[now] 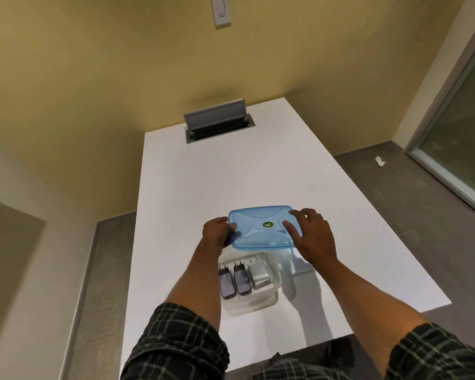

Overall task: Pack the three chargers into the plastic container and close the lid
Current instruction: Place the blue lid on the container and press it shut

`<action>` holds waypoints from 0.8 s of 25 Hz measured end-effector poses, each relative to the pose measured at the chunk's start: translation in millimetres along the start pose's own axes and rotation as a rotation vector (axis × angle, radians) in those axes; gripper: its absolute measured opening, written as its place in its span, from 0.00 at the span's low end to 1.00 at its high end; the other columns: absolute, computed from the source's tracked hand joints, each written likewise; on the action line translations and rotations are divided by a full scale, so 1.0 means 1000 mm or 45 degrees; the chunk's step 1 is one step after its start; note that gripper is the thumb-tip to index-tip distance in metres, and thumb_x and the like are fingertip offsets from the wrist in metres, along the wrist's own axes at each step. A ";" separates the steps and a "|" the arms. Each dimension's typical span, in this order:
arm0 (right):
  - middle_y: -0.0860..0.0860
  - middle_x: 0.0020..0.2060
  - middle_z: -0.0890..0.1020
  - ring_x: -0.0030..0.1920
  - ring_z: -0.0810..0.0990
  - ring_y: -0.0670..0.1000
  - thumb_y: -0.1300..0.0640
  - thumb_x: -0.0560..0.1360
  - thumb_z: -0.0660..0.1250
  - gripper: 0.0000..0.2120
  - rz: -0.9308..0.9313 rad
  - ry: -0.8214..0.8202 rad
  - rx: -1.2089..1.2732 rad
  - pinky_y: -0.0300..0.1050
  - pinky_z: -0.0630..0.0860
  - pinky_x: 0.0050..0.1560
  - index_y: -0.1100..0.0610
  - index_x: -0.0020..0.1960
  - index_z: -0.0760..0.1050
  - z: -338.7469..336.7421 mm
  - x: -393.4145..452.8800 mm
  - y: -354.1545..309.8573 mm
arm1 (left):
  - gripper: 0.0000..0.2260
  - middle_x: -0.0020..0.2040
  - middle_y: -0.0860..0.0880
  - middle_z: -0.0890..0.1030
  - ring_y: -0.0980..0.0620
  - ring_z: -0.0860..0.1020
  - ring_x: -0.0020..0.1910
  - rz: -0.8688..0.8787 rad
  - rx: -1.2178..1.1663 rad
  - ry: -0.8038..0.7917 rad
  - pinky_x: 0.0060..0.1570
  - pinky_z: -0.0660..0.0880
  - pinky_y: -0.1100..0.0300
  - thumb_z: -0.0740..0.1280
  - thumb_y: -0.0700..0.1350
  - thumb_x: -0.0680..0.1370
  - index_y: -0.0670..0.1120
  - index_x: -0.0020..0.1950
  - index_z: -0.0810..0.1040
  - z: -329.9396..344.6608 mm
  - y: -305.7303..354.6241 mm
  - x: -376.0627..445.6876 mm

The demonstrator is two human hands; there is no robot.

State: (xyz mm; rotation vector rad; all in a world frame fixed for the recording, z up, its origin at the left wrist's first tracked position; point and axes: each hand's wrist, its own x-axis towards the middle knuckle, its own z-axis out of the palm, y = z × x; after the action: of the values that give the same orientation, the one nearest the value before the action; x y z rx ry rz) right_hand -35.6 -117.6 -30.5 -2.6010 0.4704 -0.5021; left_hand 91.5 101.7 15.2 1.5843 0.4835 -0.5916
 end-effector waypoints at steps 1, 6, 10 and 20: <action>0.52 0.61 0.76 0.60 0.76 0.55 0.39 0.80 0.61 0.23 0.220 -0.048 0.080 0.53 0.74 0.60 0.49 0.69 0.72 0.000 0.002 -0.002 | 0.15 0.57 0.34 0.82 0.47 0.82 0.32 -0.008 -0.021 -0.018 0.54 0.82 0.49 0.69 0.29 0.77 0.39 0.63 0.78 -0.009 -0.003 0.000; 0.53 0.51 0.84 0.47 0.84 0.50 0.39 0.80 0.60 0.24 0.557 -0.380 0.724 0.41 0.76 0.46 0.55 0.66 0.75 0.013 0.005 -0.011 | 0.21 0.65 0.34 0.80 0.43 0.81 0.46 0.020 0.012 -0.103 0.59 0.81 0.48 0.70 0.31 0.78 0.38 0.71 0.75 -0.042 -0.018 -0.005; 0.51 0.42 0.84 0.42 0.83 0.52 0.43 0.77 0.68 0.16 0.461 -0.434 0.713 0.46 0.79 0.42 0.54 0.56 0.81 0.023 0.003 -0.020 | 0.20 0.52 0.36 0.84 0.46 0.84 0.36 0.083 0.191 -0.057 0.45 0.84 0.54 0.72 0.32 0.75 0.38 0.67 0.78 -0.068 -0.024 -0.013; 0.51 0.35 0.83 0.30 0.83 0.46 0.42 0.71 0.75 0.20 0.310 -0.783 0.560 0.36 0.76 0.28 0.55 0.55 0.80 0.048 -0.012 -0.046 | 0.15 0.35 0.40 0.86 0.53 0.80 0.25 0.177 0.710 0.234 0.27 0.78 0.65 0.78 0.45 0.71 0.34 0.47 0.81 -0.132 -0.067 -0.035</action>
State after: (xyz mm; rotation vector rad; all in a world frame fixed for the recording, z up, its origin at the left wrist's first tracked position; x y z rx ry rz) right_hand -15.1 -56.6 -52.0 -2.0861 0.3977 0.2552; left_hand 33.9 240.3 -7.7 2.1982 0.3542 -0.4997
